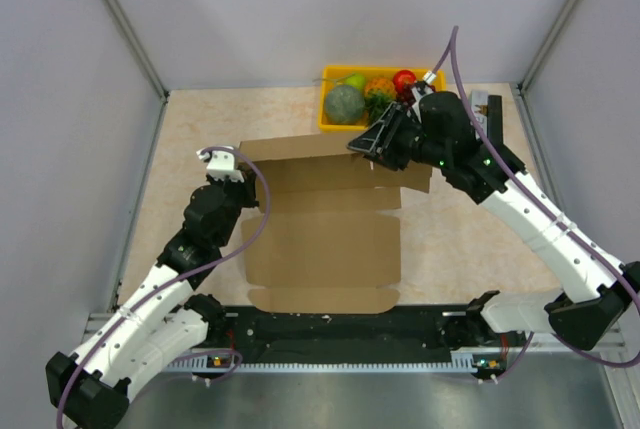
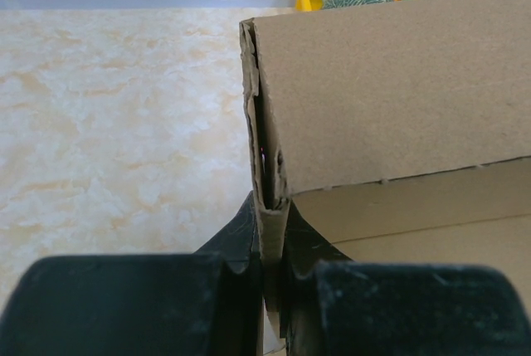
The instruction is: Fold the paper box
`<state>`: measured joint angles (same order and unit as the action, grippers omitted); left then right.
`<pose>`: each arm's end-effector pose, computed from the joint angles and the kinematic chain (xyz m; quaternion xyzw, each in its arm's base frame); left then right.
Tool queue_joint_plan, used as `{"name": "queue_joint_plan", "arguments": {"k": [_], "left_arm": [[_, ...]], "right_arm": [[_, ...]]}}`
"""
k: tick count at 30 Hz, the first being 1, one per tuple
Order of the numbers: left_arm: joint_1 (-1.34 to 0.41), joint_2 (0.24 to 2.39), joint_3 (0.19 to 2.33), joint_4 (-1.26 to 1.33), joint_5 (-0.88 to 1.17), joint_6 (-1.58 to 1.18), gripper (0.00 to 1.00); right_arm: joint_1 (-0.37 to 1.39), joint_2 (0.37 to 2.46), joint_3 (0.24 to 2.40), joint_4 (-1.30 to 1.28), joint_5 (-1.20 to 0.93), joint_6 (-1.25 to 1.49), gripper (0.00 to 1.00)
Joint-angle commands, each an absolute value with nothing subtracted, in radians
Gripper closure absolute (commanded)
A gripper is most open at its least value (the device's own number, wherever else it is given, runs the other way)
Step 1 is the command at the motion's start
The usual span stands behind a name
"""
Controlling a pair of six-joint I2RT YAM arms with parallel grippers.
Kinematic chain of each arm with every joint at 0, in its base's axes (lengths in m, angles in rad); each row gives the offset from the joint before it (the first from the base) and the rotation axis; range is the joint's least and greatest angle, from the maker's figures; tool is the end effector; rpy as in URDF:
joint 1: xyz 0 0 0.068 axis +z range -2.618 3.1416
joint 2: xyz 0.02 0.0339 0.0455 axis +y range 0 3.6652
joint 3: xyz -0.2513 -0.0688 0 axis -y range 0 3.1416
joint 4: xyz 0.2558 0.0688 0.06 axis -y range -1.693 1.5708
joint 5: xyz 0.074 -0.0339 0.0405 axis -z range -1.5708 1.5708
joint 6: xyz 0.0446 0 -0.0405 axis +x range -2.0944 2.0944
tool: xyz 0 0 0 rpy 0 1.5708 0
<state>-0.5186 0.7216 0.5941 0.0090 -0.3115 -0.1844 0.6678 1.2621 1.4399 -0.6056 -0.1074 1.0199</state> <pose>0.1877 -0.0914 0.2927 0.0213 0.7455 -0.1170 0.6558 0.2267 0.1849 0.4081 0.1185 0.8320 0.4336 0.3252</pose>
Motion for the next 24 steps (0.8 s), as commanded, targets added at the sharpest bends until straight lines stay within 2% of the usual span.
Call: {"name": "queue_joint_plan", "arguments": {"k": [1, 2, 7, 8, 16, 19, 20, 22, 24], "left_arm": [[-0.525, 0.701, 0.586, 0.060, -0.259, -0.202, 1.00], [-0.525, 0.701, 0.586, 0.060, -0.259, -0.202, 1.00], [-0.525, 0.703, 0.586, 0.060, -0.255, -0.204, 1.00], [-0.525, 0.701, 0.586, 0.060, -0.256, -0.204, 1.00], [-0.525, 0.692, 0.581, 0.060, -0.264, -0.209, 1.00], [-0.523, 0.687, 0.574, 0.061, -0.290, -0.232, 1.00], [-0.525, 0.687, 0.575, 0.060, -0.304, -0.257, 1.00], [-0.523, 0.687, 0.569, 0.064, -0.328, -0.281, 1.00], [-0.523, 0.689, 0.569, 0.064, -0.347, -0.305, 1.00]], "right_arm": [[0.658, 1.244, 1.439, -0.502, -0.123, 1.057, 0.66], [0.657, 1.246, 1.434, -0.493, -0.126, 1.057, 0.73], [0.658, 1.236, 1.407, -0.459, -0.138, 1.080, 0.91], [0.657, 1.233, 1.401, -0.457, -0.138, 1.083, 0.99], [0.650, 1.184, 1.339, -0.407, -0.121, 1.109, 1.00], [0.631, 1.210, 1.351, -0.409, -0.179, 1.078, 1.00], [0.624, 1.229, 1.351, -0.414, -0.220, 1.065, 0.75], [0.623, 1.223, 1.333, -0.429, -0.235, 1.031, 0.54], [0.623, 1.165, 1.303, -0.442, -0.210, 0.974, 0.44]]}}
